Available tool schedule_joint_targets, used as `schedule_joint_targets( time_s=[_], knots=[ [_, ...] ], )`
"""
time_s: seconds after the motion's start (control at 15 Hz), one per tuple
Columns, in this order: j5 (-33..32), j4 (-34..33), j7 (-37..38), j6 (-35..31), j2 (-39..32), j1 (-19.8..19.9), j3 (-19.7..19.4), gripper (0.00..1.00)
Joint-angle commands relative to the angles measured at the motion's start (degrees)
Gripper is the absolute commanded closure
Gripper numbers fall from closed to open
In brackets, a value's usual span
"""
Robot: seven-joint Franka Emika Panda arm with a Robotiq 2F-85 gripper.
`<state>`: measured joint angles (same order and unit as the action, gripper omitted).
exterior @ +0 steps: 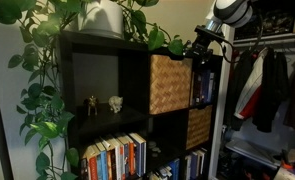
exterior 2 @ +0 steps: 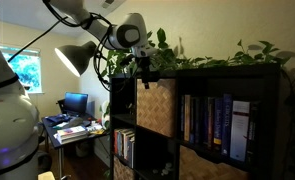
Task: Open the drawer, take out the black object then close the drawer.
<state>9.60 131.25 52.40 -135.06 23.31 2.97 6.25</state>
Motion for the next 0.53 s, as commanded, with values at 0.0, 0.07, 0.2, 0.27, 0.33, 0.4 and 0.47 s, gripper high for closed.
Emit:
schedule_joint_targets(
  time_s=[0.0, 0.07, 0.2, 0.27, 0.33, 0.4, 0.47],
  knots=[
    [0.5, 3.1, 7.2, -8.1, 0.7, 0.7, 2.1, 0.00],
    [0.6, 3.7, 8.3, -9.9, 0.7, 0.5, 2.3, 0.00],
    [0.2, 4.7, 10.0, -13.0, 0.5, 0.5, 2.8, 0.00],
    [0.2, 5.2, 10.5, -14.5, 0.4, 0.4, 3.0, 0.00],
    [0.1, 5.9, 10.9, -16.6, 0.4, 0.4, 3.3, 0.00],
    [-0.1, 6.5, 11.3, -18.8, 0.2, 0.4, 3.6, 0.00],
    [-0.3, 7.1, 11.7, -20.8, 0.0, 0.6, 3.9, 0.00]
  ],
)
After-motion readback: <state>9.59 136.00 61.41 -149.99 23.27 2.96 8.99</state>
